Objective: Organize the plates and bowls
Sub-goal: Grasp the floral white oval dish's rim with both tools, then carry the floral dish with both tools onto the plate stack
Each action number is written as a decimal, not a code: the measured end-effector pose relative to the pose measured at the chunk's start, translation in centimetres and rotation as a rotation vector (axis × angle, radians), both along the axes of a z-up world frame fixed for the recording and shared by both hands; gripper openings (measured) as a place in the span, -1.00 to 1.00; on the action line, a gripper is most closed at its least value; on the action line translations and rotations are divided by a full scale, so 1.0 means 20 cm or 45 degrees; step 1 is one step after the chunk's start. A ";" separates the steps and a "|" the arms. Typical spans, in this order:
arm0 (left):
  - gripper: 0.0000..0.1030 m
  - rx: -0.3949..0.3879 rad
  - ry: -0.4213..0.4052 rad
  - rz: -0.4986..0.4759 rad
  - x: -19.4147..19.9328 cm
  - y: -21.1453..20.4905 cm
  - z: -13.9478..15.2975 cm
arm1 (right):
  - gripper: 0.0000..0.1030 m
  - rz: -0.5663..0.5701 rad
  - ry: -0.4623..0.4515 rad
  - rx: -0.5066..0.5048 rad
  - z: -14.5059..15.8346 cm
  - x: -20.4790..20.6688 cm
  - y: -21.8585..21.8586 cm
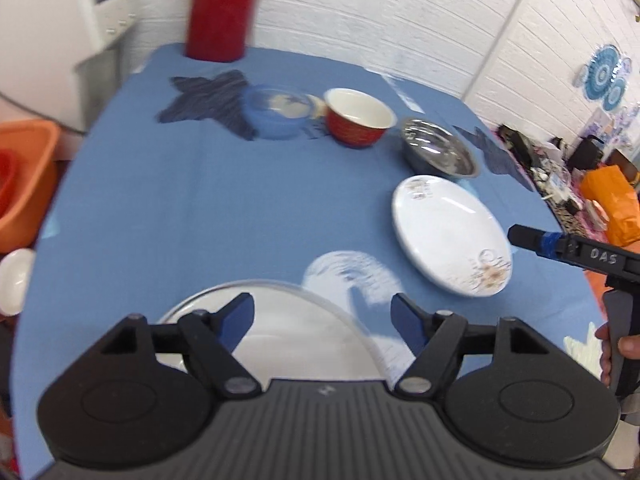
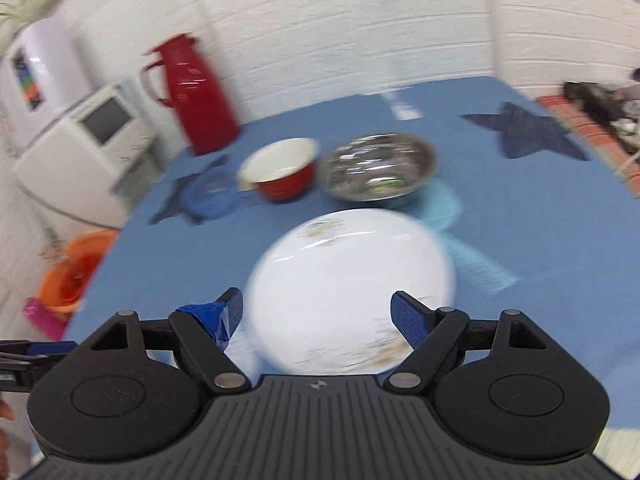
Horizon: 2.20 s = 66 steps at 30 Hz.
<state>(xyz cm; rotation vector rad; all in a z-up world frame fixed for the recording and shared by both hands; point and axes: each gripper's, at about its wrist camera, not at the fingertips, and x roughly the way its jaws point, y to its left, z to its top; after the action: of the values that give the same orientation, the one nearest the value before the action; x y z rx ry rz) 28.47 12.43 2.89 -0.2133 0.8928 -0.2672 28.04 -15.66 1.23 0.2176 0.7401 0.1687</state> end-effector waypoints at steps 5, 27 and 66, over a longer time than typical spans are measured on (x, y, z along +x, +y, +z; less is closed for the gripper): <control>0.43 -0.017 0.094 -0.098 0.31 -0.30 -0.06 | 0.32 -0.076 0.160 -0.029 -0.15 0.21 -0.17; -0.28 0.156 0.187 -0.092 0.63 -0.62 -0.31 | 0.27 0.133 0.263 -0.232 -0.34 0.44 -0.10; -0.82 0.237 -0.062 0.251 -0.28 0.27 -0.01 | -0.03 0.496 0.096 0.029 -0.13 -0.16 0.74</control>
<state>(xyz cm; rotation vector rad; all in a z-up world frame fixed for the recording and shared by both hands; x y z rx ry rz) 22.85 17.83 2.69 -0.1207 0.8363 -0.0055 24.80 -0.86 -1.36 0.0998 0.8513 0.5419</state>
